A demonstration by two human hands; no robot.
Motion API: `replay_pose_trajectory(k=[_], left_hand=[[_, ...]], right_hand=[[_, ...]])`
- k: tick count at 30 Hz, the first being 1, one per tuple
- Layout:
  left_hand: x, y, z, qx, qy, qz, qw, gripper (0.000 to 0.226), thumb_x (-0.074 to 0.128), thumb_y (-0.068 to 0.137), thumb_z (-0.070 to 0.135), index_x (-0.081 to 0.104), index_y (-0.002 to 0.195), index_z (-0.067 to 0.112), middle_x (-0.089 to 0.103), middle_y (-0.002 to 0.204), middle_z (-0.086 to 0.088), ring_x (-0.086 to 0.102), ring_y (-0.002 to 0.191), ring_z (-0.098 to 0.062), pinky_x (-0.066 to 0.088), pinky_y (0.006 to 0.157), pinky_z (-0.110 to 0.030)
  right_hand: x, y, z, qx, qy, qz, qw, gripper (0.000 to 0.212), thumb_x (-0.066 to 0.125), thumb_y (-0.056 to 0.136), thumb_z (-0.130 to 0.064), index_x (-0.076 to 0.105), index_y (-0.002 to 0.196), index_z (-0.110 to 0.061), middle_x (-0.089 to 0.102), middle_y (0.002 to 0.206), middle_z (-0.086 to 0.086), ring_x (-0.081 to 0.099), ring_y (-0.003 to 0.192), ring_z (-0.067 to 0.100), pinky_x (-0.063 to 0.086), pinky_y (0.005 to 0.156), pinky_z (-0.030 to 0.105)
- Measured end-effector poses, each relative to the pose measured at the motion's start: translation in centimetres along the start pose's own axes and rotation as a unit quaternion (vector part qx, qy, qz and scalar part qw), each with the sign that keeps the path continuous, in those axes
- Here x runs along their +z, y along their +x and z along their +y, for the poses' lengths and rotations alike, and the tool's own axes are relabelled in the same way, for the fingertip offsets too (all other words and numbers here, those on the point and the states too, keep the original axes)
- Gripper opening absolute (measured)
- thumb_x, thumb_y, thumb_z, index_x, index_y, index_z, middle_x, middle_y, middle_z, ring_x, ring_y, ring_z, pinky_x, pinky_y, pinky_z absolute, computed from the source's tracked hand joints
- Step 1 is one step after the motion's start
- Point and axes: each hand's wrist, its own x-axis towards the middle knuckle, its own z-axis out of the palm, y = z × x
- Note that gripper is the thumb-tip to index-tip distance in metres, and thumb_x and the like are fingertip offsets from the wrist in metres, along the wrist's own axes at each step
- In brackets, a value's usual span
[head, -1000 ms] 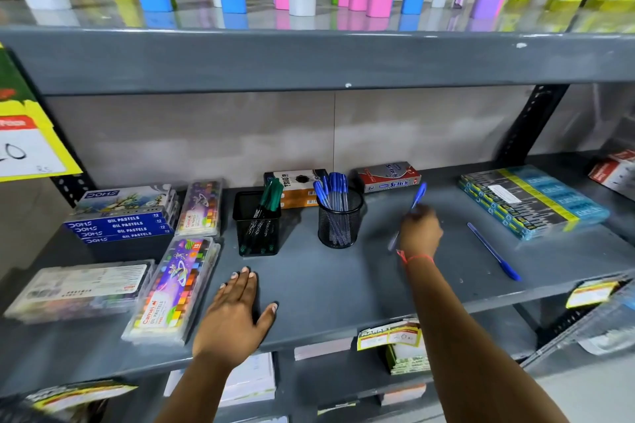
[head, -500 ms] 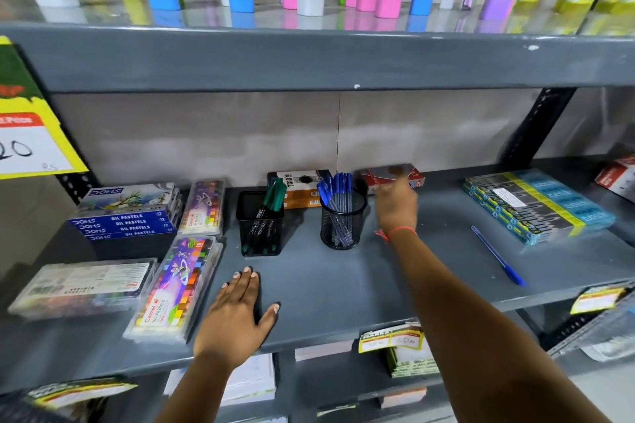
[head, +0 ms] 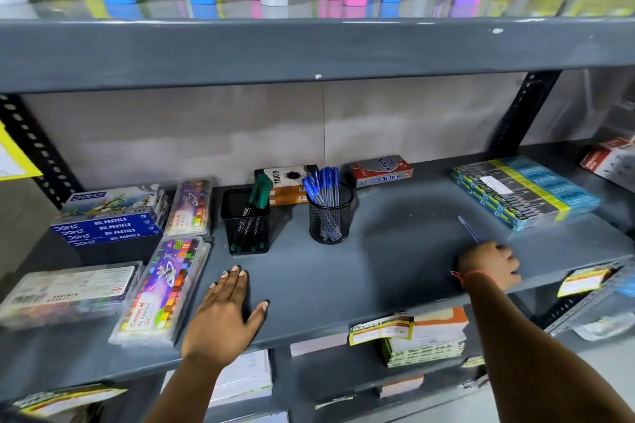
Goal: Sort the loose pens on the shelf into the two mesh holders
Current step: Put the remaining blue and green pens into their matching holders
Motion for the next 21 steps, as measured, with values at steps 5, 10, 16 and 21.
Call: replay_pose_trajectory(k=[5,10,16,21], left_hand=[[0.1,0.0,-0.1,-0.001,-0.010,0.004,1.000,0.099,0.003,0.064,0.071,0.018,0.143,0.014,0.017,0.153,-0.004,0.012,0.140,-0.017,0.004,0.112,-0.028],[-0.1,-0.1,0.0,-0.002,-0.013,-0.001,1.000,0.099,0.002,0.064,0.071,0.017,0.143,0.015,0.015,0.154,-0.003,0.010,0.140,-0.016,0.004,0.112,-0.028],[-0.1,-0.1,-0.1,-0.003,-0.004,-0.007,1.000,0.090,0.008,0.073,0.071,0.010,0.144,0.016,0.009,0.155,-0.002,0.006,0.141,-0.015,0.000,0.110,-0.025],[0.0,-0.1,-0.1,-0.002,0.000,0.001,1.000,0.094,0.003,0.068,0.071,0.011,0.144,0.016,0.010,0.155,-0.002,0.007,0.141,-0.015,0.000,0.111,-0.026]], right_hand=[[0.1,-1.6,-0.9,-0.130,-0.033,-0.003,0.991,0.028,0.046,0.089,-0.005,0.056,0.114,-0.005,0.058,0.120,0.023,0.053,0.114,0.040,0.045,0.094,0.047],[-1.5,-5.7,-5.5,-0.143,0.232,-0.056,0.960,0.024,0.043,0.089,-0.002,0.055,0.109,-0.004,0.058,0.115,0.029,0.056,0.104,0.045,0.047,0.087,0.044],[-6.7,-8.0,-12.6,-0.208,0.493,-0.005,0.845,0.023,0.059,0.084,-0.002,0.057,0.106,-0.002,0.056,0.081,0.011,0.051,0.075,0.021,0.040,0.064,0.022],[-7.6,-9.1,-16.5,-0.332,0.446,-0.033,0.830,0.026,0.056,0.086,0.001,0.054,0.112,0.002,0.056,0.082,0.013,0.053,0.073,0.023,0.044,0.066,0.029]])
